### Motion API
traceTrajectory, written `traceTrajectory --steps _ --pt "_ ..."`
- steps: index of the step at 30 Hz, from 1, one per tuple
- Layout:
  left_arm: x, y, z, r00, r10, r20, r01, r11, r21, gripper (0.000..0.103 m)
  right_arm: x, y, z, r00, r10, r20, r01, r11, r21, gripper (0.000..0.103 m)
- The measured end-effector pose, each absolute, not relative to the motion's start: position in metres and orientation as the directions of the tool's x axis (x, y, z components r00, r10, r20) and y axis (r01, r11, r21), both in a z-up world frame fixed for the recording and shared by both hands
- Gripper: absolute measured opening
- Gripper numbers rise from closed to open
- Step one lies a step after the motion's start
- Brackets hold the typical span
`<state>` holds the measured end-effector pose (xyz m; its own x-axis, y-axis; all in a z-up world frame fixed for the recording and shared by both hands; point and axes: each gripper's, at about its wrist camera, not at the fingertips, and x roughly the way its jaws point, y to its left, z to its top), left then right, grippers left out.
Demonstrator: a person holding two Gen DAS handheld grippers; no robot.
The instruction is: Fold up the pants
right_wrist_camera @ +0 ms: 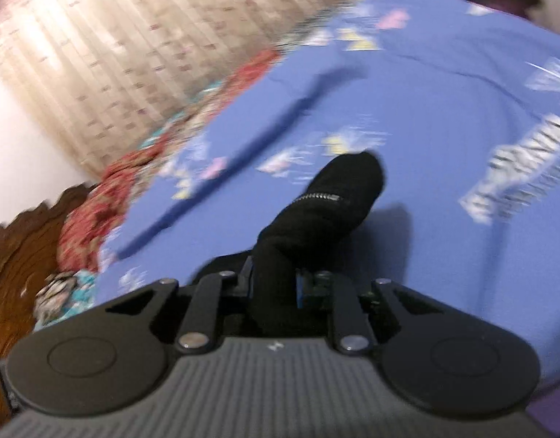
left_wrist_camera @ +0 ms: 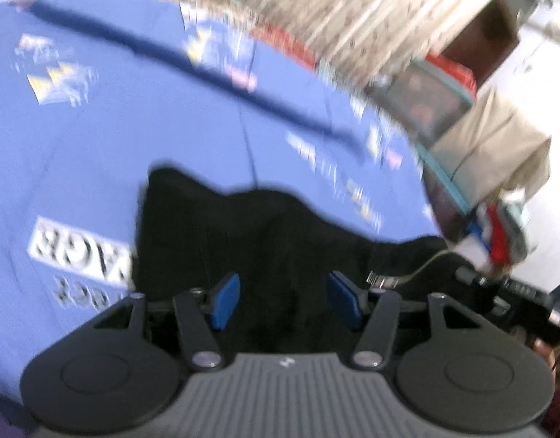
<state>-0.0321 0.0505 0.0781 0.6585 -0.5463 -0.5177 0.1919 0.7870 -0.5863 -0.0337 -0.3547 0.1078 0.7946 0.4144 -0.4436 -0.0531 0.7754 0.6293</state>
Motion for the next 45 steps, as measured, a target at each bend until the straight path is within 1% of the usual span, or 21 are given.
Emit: traceTrajectory --steps 4,8,10,12,14,16,18,19,20,23,26,28,30,32,34,35,36,37,40,43,45 --pt "-0.035 0.081 0.088 0.711 -0.518 -0.476 0.138 0.766 -0.627 0.055 -0.016 -0.302 0.132 0.755 0.516 -0.405 -0.193 0.765 0.614 0.017" --pt "-0.04 0.106 0.078 0.728 -0.501 -0.468 0.074 0.737 -0.672 0.055 0.002 -0.235 0.146 0.65 0.643 -0.406 -0.36 0.73 0.581 0.014" --pt "-0.04 0.112 0.071 0.725 -0.5 -0.474 0.05 0.724 -0.687 0.055 0.011 -0.196 0.141 0.577 0.68 -0.452 -0.417 0.721 0.553 0.014" --pt "-0.04 0.117 0.062 0.714 -0.509 -0.481 0.028 0.707 -0.707 0.055 0.013 -0.155 0.122 0.5 0.687 -0.528 -0.472 0.727 0.499 0.015" --pt "-0.038 0.118 0.052 0.698 -0.52 -0.492 0.002 0.689 -0.724 0.055 0.016 -0.123 0.094 0.41 0.665 -0.624 -0.503 0.735 0.454 0.019" --pt "-0.034 0.12 0.042 0.679 -0.536 -0.502 -0.02 0.67 -0.742 0.055 0.018 -0.113 0.078 0.336 0.67 -0.662 -0.519 0.718 0.464 0.025" --pt "-0.031 0.119 0.038 0.667 -0.55 -0.502 -0.019 0.661 -0.75 0.056 0.013 -0.122 0.083 0.321 0.713 -0.623 -0.527 0.681 0.509 0.033" --pt "-0.029 0.119 0.037 0.663 -0.556 -0.502 -0.013 0.662 -0.75 0.058 0.01 -0.128 0.088 0.324 0.731 -0.601 -0.536 0.665 0.52 0.045" --pt "-0.025 0.117 0.037 0.658 -0.562 -0.502 -0.003 0.664 -0.748 0.059 0.006 -0.136 0.094 0.337 0.744 -0.577 -0.545 0.654 0.525 0.052" --pt "-0.008 0.107 0.038 0.643 -0.586 -0.492 0.039 0.667 -0.744 0.062 -0.006 -0.16 0.108 0.4 0.735 -0.548 -0.553 0.67 0.495 0.054" --pt "0.017 0.094 0.042 0.631 -0.603 -0.489 0.074 0.674 -0.735 0.07 -0.017 -0.18 0.107 0.442 0.706 -0.553 -0.53 0.703 0.474 0.054" --pt "0.033 0.084 0.041 0.612 -0.624 -0.486 0.092 0.666 -0.74 0.07 -0.021 -0.181 0.1 0.452 0.693 -0.562 -0.519 0.717 0.465 0.054" --pt "0.043 0.076 0.039 0.593 -0.639 -0.49 0.103 0.663 -0.741 0.063 -0.019 -0.173 0.093 0.452 0.668 -0.592 -0.519 0.736 0.435 0.054" --pt "0.049 0.066 0.036 0.571 -0.657 -0.492 0.123 0.661 -0.74 0.016 -0.02 -0.165 0.088 0.445 0.654 -0.611 -0.535 0.742 0.405 0.054" --pt "0.045 0.064 0.043 0.589 -0.656 -0.472 0.146 0.661 -0.736 0.013 -0.021 -0.152 0.086 0.442 0.633 -0.636 -0.559 0.748 0.357 0.054" --pt "0.038 0.065 0.05 0.605 -0.659 -0.447 0.172 0.656 -0.735 0.012 -0.021 -0.145 0.087 0.441 0.616 -0.652 -0.578 0.751 0.319 0.05" --pt "0.03 0.066 0.059 0.622 -0.662 -0.419 0.201 0.652 -0.731 0.012 -0.021 -0.139 0.088 0.436 0.619 -0.653 -0.597 0.742 0.305 0.043" --pt "0.023 0.069 0.068 0.636 -0.662 -0.395 0.226 0.65 -0.725 0.012 -0.021 -0.133 0.091 0.421 0.638 -0.645 -0.617 0.723 0.312 0.031" --pt "-0.002 0.082 0.085 0.682 -0.642 -0.35 0.261 0.661 -0.704 0.012 -0.029 -0.129 0.1 0.396 0.699 -0.596 -0.671 0.663 0.331 0.03" --pt "-0.01 0.101 0.072 0.715 -0.564 -0.414 0.16 0.707 -0.688 0.012 -0.029 -0.119 0.095 0.361 0.717 -0.596 -0.698 0.631 0.337 0.031" --pt "-0.005 0.112 0.048 0.698 -0.524 -0.488 0.014 0.691 -0.723 0.016 -0.024 -0.119 0.084 0.344 0.704 -0.621 -0.677 0.644 0.356 0.031"
